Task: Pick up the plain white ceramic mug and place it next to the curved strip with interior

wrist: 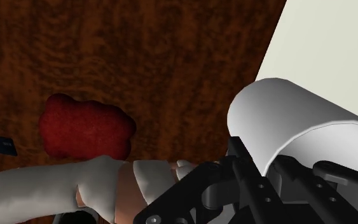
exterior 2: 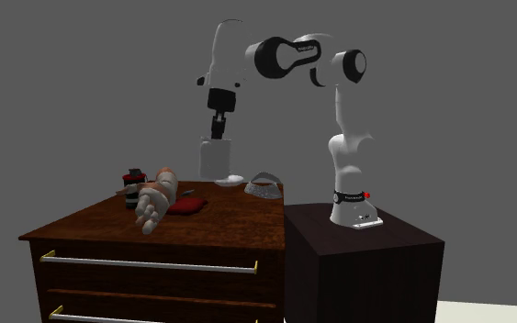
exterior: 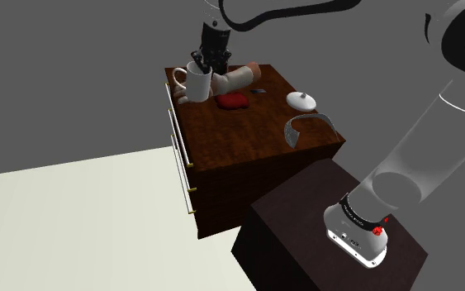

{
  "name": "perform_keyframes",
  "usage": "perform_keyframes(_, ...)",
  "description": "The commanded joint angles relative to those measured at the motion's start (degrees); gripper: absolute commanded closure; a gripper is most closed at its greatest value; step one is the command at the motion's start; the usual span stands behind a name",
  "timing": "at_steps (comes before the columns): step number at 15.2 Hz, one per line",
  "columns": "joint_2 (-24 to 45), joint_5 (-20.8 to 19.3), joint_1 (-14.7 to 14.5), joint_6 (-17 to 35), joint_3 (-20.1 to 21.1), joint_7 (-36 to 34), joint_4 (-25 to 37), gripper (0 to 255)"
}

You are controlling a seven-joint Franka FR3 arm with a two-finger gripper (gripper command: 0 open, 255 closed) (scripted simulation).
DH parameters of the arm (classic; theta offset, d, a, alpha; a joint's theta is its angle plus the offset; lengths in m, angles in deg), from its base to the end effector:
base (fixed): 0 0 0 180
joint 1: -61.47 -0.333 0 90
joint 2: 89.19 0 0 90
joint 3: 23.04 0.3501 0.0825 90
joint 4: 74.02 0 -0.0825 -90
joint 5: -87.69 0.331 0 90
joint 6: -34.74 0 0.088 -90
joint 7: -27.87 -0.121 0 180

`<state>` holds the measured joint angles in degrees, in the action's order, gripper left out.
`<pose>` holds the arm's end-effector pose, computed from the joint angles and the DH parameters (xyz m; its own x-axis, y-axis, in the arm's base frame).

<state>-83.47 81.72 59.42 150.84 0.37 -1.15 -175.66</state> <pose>0.5140 0.2259 0.5514 0.9852 -0.0305 0.1685 -0.0267 -0.9993 -0.0248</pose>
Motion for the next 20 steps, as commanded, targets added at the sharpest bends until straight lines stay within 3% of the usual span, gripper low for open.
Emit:
perform_keyframes(1, 0.1, 0.0, -0.1, -1.0, 0.1, 0.0, 1.0, 255)
perform_keyframes(10, -20.8, 9.3, 2.9, 2.2, -4.6, 10.9, -21.3, 255)
perform_keyframes(17, -37.1, 12.4, 2.9, 0.2, -11.1, 19.4, -35.7, 255)
perform_keyframes(20, -36.7, 12.5, 2.7, 2.5, -10.9, 19.4, -37.8, 255)
